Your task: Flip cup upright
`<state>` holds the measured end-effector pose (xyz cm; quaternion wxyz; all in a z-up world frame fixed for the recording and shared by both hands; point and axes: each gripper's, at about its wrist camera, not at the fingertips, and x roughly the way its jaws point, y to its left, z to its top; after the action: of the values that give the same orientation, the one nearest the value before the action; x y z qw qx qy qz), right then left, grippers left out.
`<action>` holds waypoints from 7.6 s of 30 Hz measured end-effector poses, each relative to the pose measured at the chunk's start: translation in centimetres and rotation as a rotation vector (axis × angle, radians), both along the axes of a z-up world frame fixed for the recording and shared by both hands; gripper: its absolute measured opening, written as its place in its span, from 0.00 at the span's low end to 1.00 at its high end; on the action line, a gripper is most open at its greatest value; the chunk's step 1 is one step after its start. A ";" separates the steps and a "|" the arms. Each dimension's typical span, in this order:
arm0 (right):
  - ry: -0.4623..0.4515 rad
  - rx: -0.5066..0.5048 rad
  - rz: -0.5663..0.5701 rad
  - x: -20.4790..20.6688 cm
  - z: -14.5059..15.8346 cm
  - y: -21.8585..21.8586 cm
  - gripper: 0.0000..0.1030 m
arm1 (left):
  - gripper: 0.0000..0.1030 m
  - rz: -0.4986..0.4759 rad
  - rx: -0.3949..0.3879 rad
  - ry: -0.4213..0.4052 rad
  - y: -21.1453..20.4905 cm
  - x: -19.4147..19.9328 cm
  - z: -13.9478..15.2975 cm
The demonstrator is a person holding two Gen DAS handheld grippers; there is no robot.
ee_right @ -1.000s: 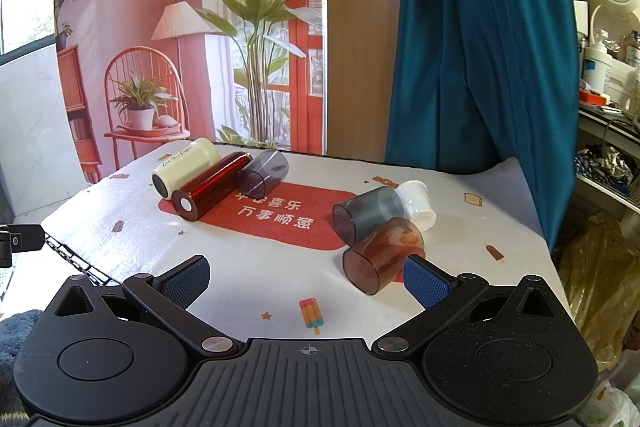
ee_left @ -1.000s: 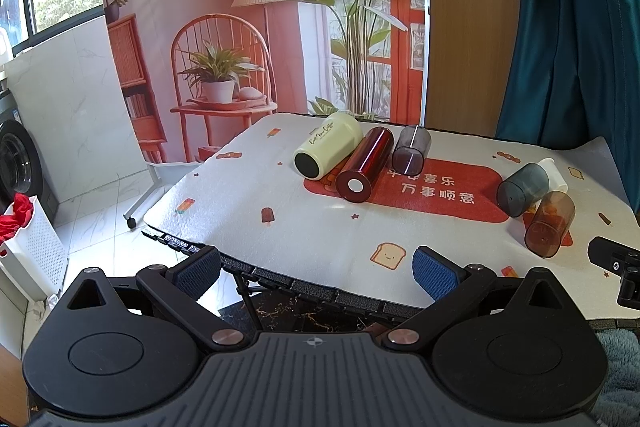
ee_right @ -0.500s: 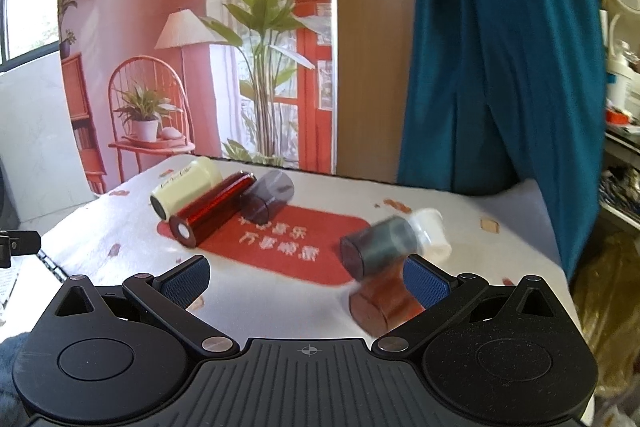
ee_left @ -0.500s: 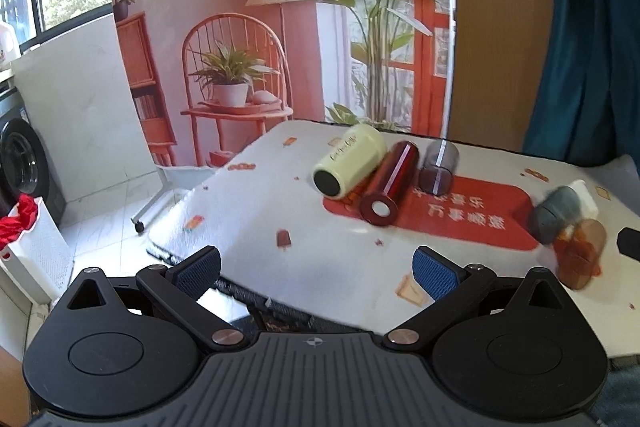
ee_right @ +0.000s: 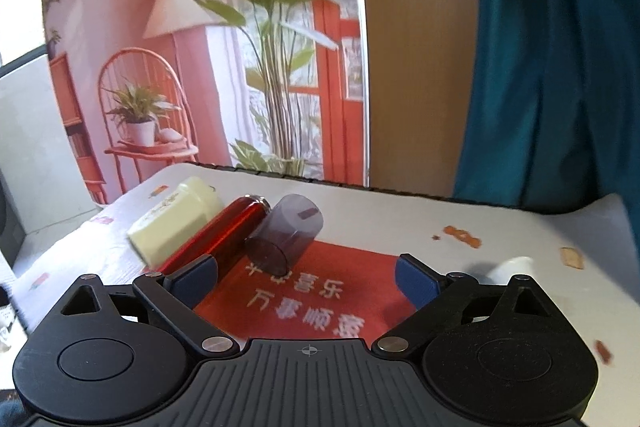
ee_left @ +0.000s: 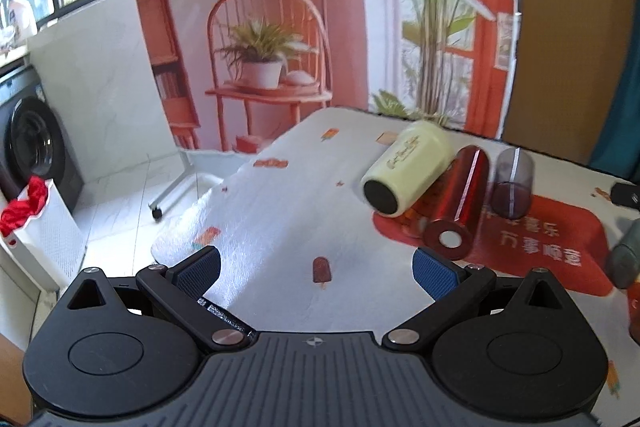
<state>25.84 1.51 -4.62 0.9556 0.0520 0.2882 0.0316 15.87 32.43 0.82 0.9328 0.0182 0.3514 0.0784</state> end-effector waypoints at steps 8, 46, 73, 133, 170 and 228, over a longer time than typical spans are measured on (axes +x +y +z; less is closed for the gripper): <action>0.046 -0.021 0.026 9.5 -4.3 2.8 0.77 | 1.00 0.046 -0.060 0.075 2.4 2.5 -3.5; 0.325 0.211 0.136 -6.2 -8.1 2.8 0.59 | 1.00 0.010 -0.133 0.137 0.5 -3.0 -4.1; 0.298 0.182 -0.041 -13.0 -7.9 -5.9 0.64 | 0.99 -0.247 -0.262 0.367 -12.6 5.1 -7.6; 0.351 0.242 -0.062 -12.2 -9.4 -6.4 0.67 | 0.90 -0.362 -0.371 0.175 -10.8 -1.7 -6.9; 0.281 0.024 -0.019 -22.0 3.7 -0.2 1.00 | 1.00 -0.336 -0.040 0.166 -3.3 -12.2 3.3; 0.229 -0.050 -0.064 -23.2 3.2 -1.2 1.00 | 1.00 -0.257 0.031 0.058 -3.4 -15.3 4.2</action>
<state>2.65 0.28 -1.45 0.9181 0.0403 0.3941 -0.0122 0.56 29.08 4.98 0.9241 0.0797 0.3719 -0.0366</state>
